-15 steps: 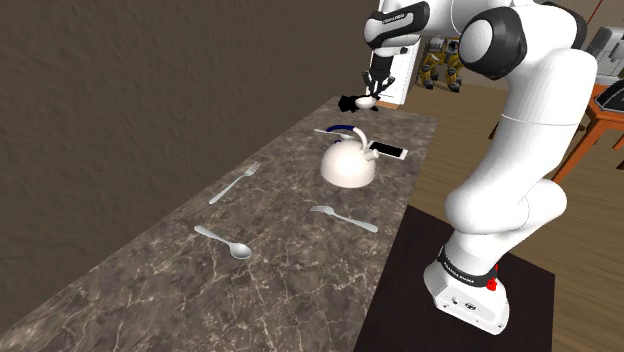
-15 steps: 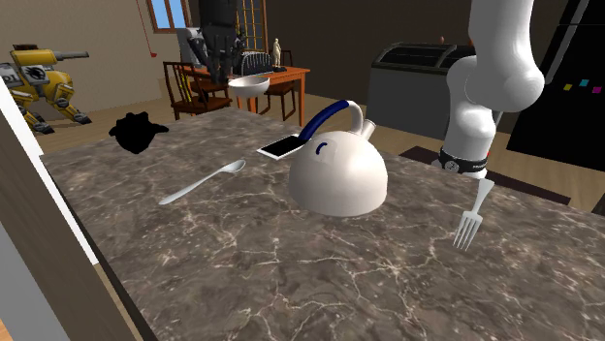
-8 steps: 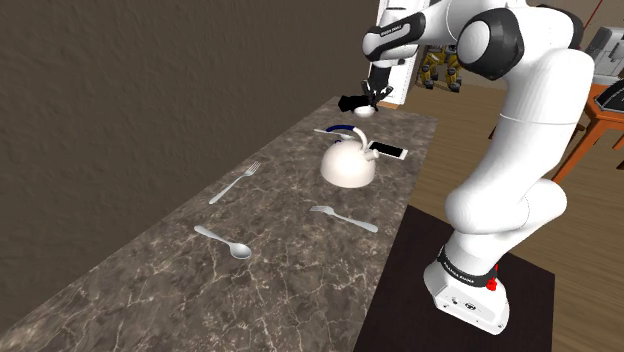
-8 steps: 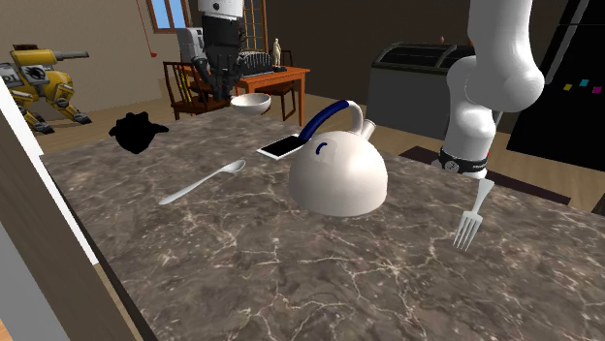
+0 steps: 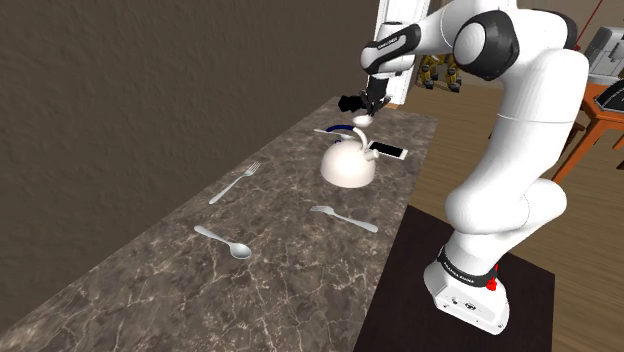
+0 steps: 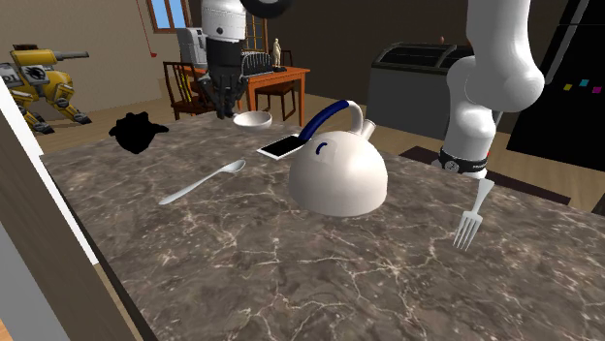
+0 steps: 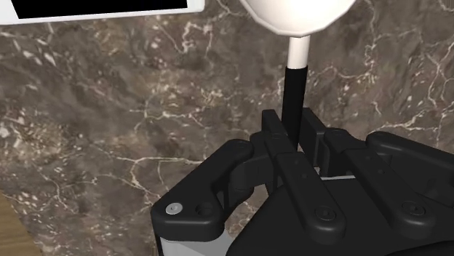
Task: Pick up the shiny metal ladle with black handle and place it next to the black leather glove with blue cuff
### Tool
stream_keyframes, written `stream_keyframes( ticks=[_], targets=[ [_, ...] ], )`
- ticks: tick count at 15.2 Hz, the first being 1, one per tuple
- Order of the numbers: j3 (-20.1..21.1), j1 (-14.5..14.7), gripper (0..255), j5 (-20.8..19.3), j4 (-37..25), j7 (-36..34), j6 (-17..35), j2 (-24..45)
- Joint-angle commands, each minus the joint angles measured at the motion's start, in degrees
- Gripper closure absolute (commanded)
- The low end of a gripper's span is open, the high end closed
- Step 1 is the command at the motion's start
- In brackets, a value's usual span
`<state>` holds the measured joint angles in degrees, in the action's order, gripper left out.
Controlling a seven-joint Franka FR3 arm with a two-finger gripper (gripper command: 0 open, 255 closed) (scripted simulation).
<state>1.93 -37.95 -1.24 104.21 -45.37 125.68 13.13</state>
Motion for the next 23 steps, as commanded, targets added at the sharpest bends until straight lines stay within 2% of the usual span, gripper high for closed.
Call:
stream_keyframes(
  ticks=[1,14,22,23],
  targets=[
    [-0.03,-0.05,255,-0.01,0.84,0.06,1.47,0.61],
    [-0.14,0.01,255,-0.34,5.25,-0.22,10.35,5.07],
    [-0.15,0.01,255,-0.34,5.25,-0.22,10.35,5.07],
    [-0.15,0.01,0,-0.33,5.25,-0.22,10.34,5.07]
  ],
)
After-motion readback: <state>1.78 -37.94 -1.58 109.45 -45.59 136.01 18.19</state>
